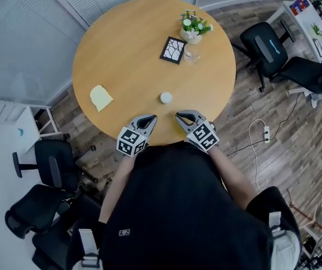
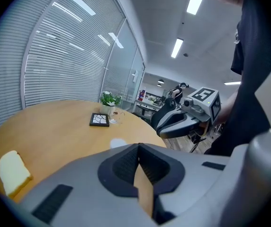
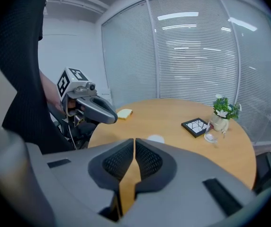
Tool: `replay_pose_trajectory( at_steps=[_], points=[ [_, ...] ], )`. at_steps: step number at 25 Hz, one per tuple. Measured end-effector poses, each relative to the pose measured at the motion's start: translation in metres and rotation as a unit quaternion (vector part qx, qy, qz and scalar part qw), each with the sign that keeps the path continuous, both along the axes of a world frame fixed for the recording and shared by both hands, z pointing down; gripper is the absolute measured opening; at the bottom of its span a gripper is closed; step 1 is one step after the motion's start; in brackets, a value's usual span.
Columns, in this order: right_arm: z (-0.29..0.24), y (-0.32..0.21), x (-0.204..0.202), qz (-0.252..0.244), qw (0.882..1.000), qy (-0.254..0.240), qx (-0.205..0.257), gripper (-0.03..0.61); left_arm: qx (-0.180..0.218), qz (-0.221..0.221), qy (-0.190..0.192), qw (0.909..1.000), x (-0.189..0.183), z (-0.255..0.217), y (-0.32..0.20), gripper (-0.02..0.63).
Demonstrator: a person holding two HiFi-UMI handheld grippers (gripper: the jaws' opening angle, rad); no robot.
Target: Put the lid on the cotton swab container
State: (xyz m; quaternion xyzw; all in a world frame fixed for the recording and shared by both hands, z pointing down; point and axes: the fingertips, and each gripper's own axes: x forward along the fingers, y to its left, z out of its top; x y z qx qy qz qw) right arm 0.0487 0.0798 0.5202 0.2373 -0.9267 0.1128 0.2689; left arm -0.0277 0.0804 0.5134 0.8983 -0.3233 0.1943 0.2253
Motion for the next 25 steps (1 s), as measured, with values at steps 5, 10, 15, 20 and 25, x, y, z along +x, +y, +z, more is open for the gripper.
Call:
replay_pose_trajectory(
  at_steps=[5, 10, 15, 20, 25],
  points=[
    [0.003, 0.01, -0.002, -0.009, 1.0, -0.004, -0.004, 0.012, 0.0, -0.001, -0.004, 1.0, 0.004, 0.001, 0.008, 0.008],
    [0.001, 0.012, 0.0, -0.018, 1.0, -0.011, 0.002, 0.012, 0.003, -0.011, -0.009, 0.9999, 0.006, 0.003, 0.011, 0.008],
    [0.005, 0.015, 0.004, -0.026, 1.0, -0.012, 0.0, 0.012, 0.004, -0.023, -0.012, 0.9997, 0.009, 0.004, 0.016, 0.008],
    [0.014, 0.019, 0.01, -0.037, 0.999, -0.009, -0.008, 0.012, 0.004, -0.031, -0.017, 0.9994, 0.013, 0.005, 0.024, 0.008],
    [0.017, 0.022, 0.013, -0.04, 0.999, -0.013, -0.013, 0.012, -0.002, -0.043, -0.021, 0.9989, 0.011, 0.009, 0.031, 0.008]
  ],
)
